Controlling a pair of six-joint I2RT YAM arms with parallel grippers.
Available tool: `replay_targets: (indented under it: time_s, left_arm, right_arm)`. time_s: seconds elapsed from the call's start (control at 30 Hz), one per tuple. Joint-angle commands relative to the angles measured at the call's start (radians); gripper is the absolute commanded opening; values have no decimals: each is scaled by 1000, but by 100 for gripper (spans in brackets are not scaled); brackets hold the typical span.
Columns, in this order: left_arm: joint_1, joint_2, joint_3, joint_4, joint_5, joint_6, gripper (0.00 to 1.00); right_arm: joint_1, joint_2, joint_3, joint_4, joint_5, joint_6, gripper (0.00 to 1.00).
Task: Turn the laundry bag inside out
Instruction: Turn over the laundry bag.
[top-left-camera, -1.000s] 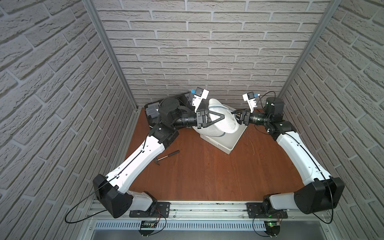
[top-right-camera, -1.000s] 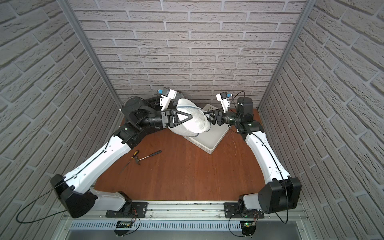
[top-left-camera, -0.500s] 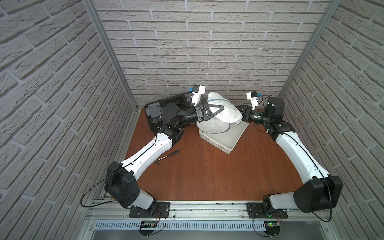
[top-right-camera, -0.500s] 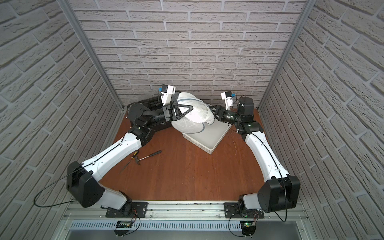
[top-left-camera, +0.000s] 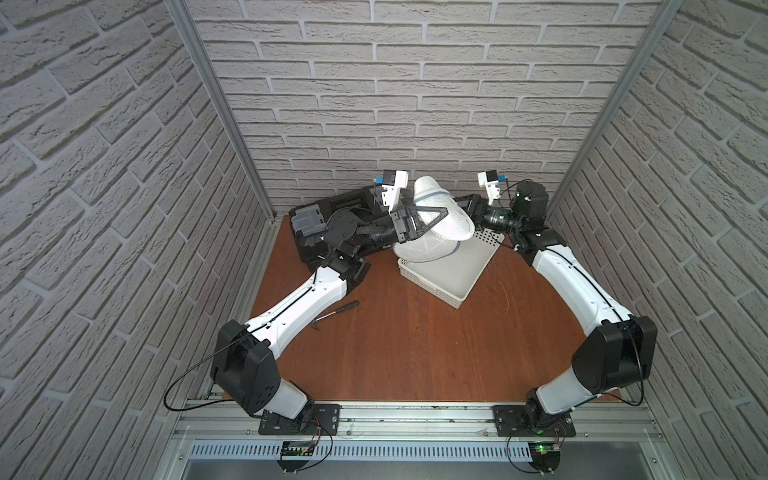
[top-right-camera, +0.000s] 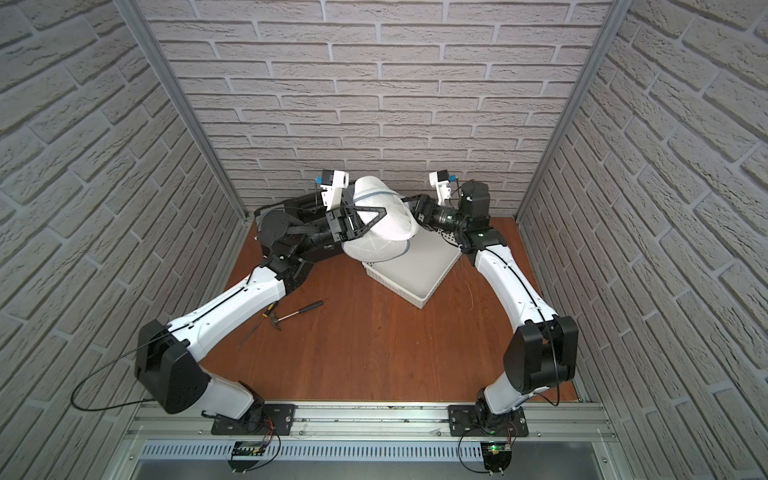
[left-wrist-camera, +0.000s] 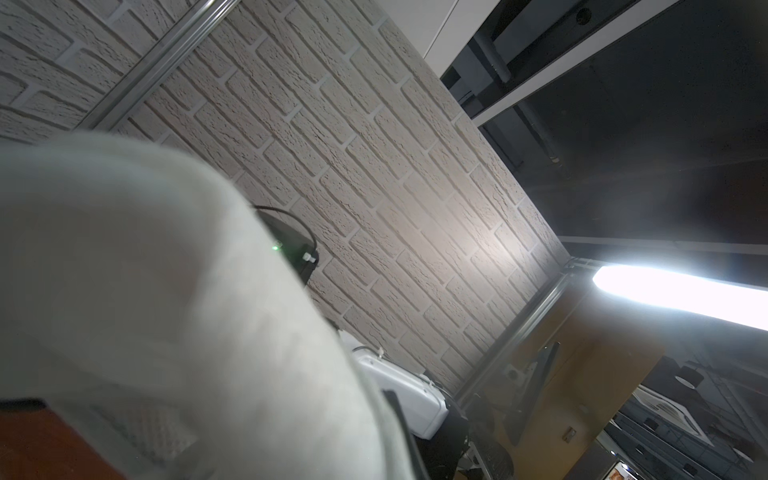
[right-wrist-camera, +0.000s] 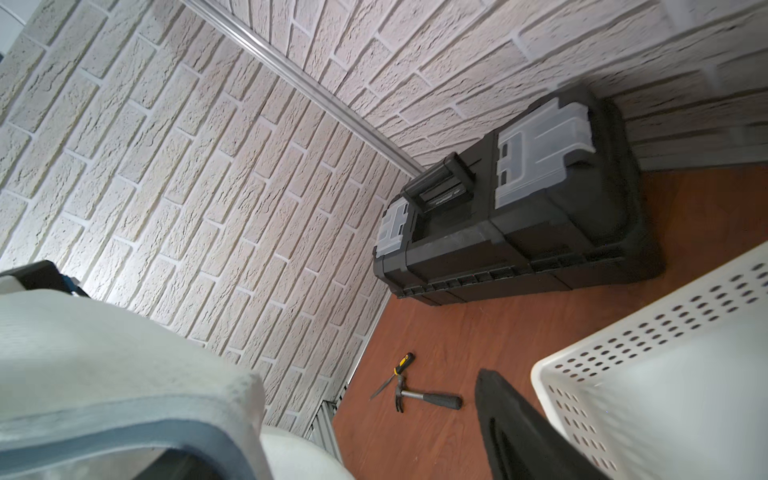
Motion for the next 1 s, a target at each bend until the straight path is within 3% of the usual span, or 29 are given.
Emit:
replay_targets:
  time_s: [0.0,0.07,0.17,0.43,0.87,0.97]
  left_arm:
    - [30,-117,-4,-254,-99,244,0]
    - [62,-120,-19,-356,-155,257,0]
    - [107,-100,-66,-313,-189,162,0]
    - [117,-45,-67,-162,-149,61,0]
    - [88,-28,-18,-104,-41,47,0]
    - [82,-8,-8,-42,-3,9,0]
  right_arm:
    - [-85,-103,13,-33,-9,-31,85]
    - [-105,-141,15,-111,-29,-82,85]
    - [-107,-186,-9,-218,-38,-143,85]
    - [-104,-265,-136,-91,-23,-41,84]
    - [24,-91,101,-145,-35,-14,75]
    - [39,-55,157,-250,-44,-78,72]
